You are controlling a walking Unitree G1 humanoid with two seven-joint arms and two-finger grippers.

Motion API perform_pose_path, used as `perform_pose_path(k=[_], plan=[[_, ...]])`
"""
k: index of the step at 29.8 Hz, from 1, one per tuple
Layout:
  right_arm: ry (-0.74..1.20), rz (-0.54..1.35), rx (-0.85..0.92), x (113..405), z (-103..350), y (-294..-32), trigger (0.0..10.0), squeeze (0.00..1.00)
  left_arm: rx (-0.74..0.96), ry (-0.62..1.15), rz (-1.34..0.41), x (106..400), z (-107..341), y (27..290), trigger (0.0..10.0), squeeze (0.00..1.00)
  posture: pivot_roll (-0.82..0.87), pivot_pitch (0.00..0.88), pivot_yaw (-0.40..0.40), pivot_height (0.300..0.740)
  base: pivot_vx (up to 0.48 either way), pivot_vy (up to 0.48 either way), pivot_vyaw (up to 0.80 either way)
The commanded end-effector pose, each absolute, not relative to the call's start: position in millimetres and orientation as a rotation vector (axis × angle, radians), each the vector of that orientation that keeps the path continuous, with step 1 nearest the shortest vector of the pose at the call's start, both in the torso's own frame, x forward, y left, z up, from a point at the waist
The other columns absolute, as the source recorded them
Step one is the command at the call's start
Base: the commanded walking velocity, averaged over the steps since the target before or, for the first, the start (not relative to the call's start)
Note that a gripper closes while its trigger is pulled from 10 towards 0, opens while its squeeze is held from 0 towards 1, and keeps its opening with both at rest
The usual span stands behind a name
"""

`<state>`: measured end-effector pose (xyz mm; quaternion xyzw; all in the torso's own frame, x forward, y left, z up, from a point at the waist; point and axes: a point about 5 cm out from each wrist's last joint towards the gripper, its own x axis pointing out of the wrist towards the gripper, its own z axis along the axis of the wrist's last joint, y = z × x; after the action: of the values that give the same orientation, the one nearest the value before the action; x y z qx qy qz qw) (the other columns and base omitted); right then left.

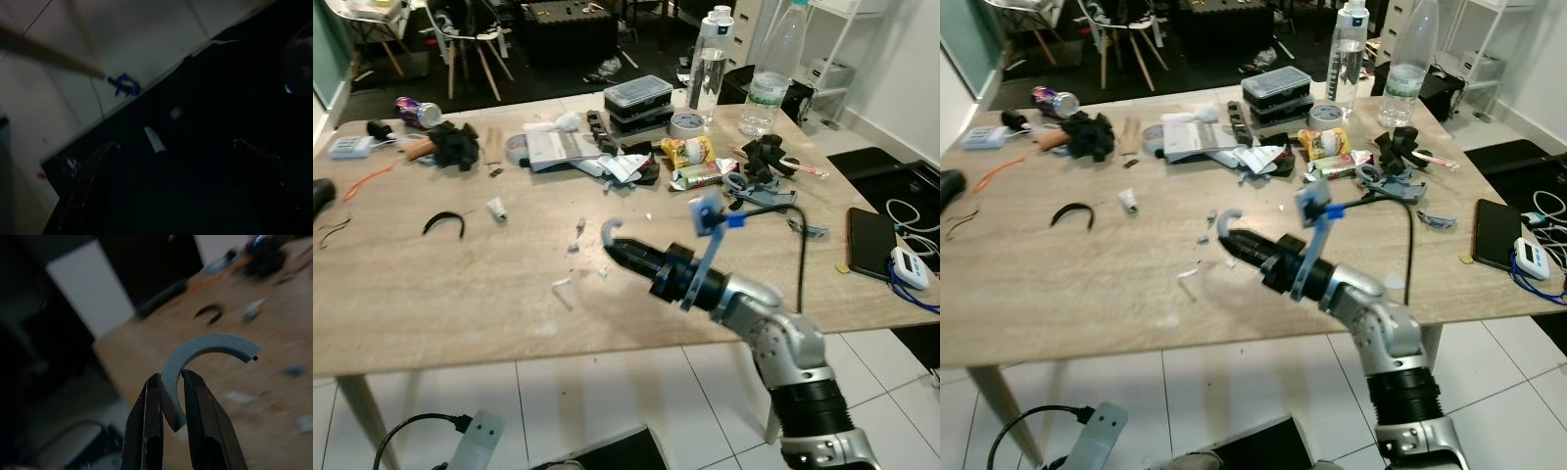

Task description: Picking trash to rubbish bin

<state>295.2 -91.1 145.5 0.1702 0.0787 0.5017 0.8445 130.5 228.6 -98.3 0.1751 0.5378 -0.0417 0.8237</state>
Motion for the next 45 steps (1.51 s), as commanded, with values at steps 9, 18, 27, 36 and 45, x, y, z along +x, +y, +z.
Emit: perform_pose_path(k=[9, 18, 27, 36, 45], plan=[[0.457, 0.957, 0.096, 291, 75, -94, 10.0, 0.00, 0.375, 1.183, -0.083, 119, -102, 231, 10.0, 0.00, 0.08, 0.000, 0.018, 0.740, -0.345, 0.000, 0.00], [0.757, 0.560, -0.005, 274, -8, -133, 10.0, 0.00, 0.377, 1.184, -0.085, 118, -102, 232, 10.0, 0.00, 0.09, 0.001, 0.017, 0.740, -0.344, 0.000, 0.00], [1.076, 0.118, 0.041, 191, -78, -187, 10.0, 0.00, 0.379, 1.186, -0.090, 117, -102, 232, 10.0, 0.00, 0.09, 0.001, 0.017, 0.740, -0.335, 0.000, 0.00], [1.306, -0.066, 0.050, 111, -109, -206, 10.0, 0.00, 0.382, 1.182, -0.098, 119, -101, 231, 10.0, 0.00, 0.09, 0.000, 0.013, 0.740, -0.332, 0.000, -0.27], [1.365, -0.063, -0.004, 92, -114, -207, 10.0, 0.00, 0.384, 1.179, -0.109, 120, -101, 230, 10.0, 0.00, 0.09, 0.000, 0.013, 0.740, -0.330, 0.000, -0.80]])
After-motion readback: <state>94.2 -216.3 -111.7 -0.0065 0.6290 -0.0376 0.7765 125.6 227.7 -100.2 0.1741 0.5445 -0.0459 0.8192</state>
